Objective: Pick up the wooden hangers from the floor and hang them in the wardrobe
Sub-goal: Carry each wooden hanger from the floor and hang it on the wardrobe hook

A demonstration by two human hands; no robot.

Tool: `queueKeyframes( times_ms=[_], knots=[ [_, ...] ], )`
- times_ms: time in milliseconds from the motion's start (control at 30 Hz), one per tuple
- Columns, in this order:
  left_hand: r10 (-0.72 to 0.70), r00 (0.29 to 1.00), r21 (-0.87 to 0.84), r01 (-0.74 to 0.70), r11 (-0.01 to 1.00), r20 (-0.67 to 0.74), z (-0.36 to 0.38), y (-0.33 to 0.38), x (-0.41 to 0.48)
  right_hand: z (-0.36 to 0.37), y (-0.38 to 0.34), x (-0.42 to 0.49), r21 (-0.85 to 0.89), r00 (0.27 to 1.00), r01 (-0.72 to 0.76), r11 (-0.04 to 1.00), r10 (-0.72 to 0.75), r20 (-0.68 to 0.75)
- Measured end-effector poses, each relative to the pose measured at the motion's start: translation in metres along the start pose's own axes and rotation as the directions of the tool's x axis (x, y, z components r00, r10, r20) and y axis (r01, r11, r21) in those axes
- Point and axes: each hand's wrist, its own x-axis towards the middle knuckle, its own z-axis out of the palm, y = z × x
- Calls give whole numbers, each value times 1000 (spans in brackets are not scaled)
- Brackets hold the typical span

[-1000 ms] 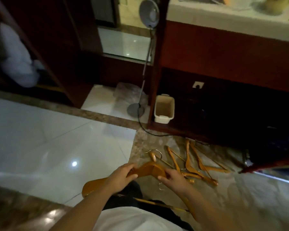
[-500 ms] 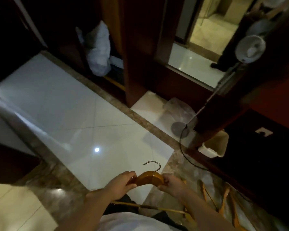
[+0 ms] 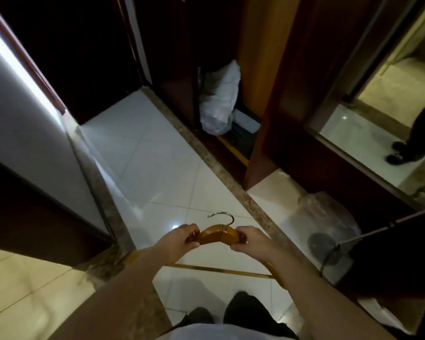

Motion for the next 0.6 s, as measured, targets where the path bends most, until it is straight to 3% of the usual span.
queueKeyframes(
  times_ms=[600],
  knots=[
    [-75, 964, 20, 82, 996, -255, -227, -28, 241, -210, -120, 293, 25, 984, 173, 985, -174, 40]
  ],
)
